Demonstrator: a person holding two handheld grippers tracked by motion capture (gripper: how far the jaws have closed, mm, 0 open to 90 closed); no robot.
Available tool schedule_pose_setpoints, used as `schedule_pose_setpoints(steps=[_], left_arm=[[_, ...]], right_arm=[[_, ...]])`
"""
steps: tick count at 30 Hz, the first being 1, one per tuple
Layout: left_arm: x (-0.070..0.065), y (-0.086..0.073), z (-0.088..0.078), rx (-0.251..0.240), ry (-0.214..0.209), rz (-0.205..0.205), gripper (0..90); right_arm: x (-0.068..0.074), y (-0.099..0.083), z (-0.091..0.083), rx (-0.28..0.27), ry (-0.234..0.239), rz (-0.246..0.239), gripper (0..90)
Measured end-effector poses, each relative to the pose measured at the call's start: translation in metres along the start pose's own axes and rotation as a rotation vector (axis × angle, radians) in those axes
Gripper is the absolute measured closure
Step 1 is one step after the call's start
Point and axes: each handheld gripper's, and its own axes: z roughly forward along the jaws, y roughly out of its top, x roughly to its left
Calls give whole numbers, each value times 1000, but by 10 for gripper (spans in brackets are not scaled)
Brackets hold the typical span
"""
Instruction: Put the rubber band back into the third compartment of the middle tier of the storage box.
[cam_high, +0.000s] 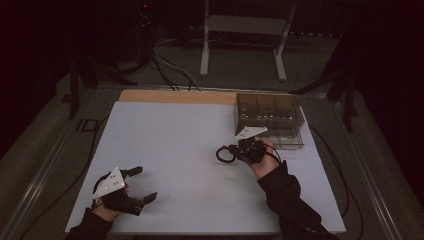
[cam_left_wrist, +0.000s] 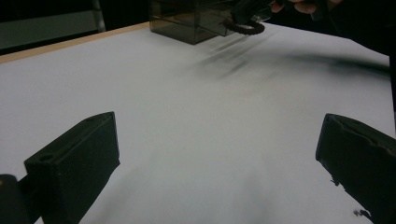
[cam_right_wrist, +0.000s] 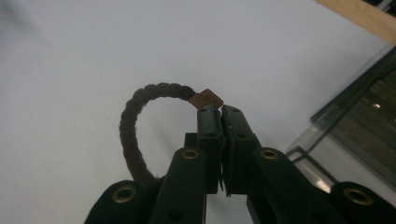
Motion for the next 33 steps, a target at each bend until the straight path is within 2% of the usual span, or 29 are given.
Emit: schedule_pose_setpoints(steps=[19,33], left_arm=[[0,0,0,0,0,3,3],[-1,0,0,4,-1,9,3]], right_arm=[[-20,12,-28,-38,-61,-5,868],[-44,4,-52,-57,-104,44,867]])
